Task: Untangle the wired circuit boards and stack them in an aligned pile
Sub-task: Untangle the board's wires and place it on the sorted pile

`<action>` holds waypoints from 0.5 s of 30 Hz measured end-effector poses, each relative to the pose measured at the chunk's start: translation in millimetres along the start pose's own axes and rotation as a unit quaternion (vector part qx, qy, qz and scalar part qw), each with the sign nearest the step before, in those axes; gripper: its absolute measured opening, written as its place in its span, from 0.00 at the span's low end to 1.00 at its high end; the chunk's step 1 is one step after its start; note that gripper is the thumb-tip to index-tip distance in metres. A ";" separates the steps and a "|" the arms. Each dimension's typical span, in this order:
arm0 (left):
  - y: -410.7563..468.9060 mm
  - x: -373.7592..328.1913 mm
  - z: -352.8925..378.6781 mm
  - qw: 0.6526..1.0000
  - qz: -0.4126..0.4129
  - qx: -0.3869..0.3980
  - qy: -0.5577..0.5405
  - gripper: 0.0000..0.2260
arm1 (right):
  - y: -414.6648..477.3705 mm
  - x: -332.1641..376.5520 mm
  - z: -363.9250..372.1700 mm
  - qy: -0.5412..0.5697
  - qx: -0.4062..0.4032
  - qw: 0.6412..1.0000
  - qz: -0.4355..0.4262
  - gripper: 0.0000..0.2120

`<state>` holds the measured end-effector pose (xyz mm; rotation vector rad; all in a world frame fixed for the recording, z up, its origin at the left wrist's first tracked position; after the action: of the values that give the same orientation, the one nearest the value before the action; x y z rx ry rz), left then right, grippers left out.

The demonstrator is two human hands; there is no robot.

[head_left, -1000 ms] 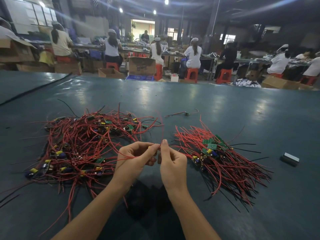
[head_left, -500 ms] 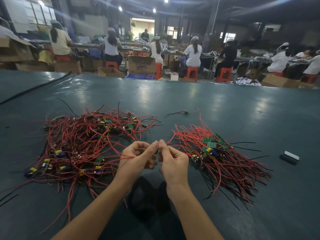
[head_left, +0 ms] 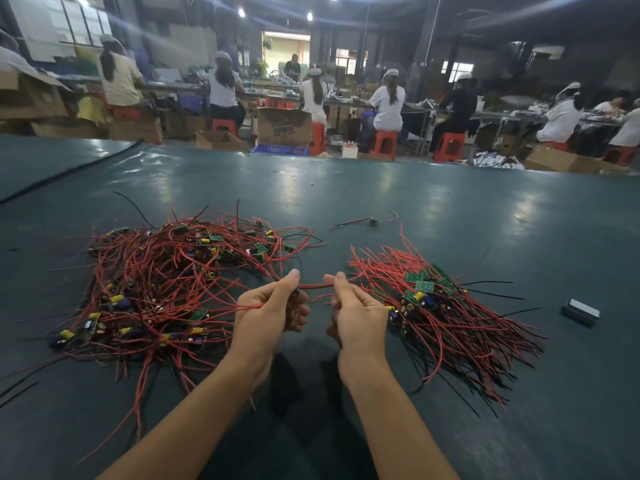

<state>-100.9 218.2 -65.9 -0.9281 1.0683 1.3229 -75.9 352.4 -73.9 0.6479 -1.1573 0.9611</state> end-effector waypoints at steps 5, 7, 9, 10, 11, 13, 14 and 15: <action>0.5 -2.7 -3.8 1.000 0.002 -0.012 -0.001 0.19 | 11.4 8.9 -22.9 0.000 -0.056 0.998 -0.022 0.19; 0.1 -3.3 -3.8 1.000 0.002 -0.012 0.001 0.19 | 10.5 15.1 -22.5 -0.041 -0.047 0.996 -0.062 0.19; 0.7 -3.4 -5.2 1.000 0.004 -0.015 0.002 0.19 | 7.9 17.3 -19.6 -0.047 -0.037 0.995 -0.078 0.13; 0.9 -3.6 -5.3 1.000 0.004 -0.015 0.002 0.19 | 7.5 16.9 -18.8 -0.032 -0.038 0.996 -0.075 0.09; 0.8 -3.2 -5.1 1.000 0.004 -0.014 0.002 0.19 | 7.6 15.7 -19.4 -0.008 -0.044 0.997 -0.067 0.07; 0.2 -2.5 -2.8 1.000 0.005 -0.007 0.003 0.19 | 8.5 12.9 -22.4 0.043 -0.062 0.996 -0.047 0.08; -0.3 -2.5 -1.2 1.000 0.007 -0.002 0.004 0.19 | 8.9 12.0 -23.4 0.066 -0.068 0.995 -0.039 0.08; -0.7 -2.9 -0.1 1.000 0.010 0.003 0.006 0.19 | 8.9 11.4 -23.8 0.090 -0.070 0.993 -0.031 0.08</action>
<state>-100.1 217.2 -63.3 -0.9245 1.0916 1.3318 -71.7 379.7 -70.7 0.4711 -1.0285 0.8597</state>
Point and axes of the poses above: each hand's wrist, its own y-axis towards the middle knuckle, its own z-axis out of the palm, x = y × z, the point moved 7 cm from there along y, towards the middle knuckle, and after that the axes turned 2 degrees about x, right-handed, at the moved point
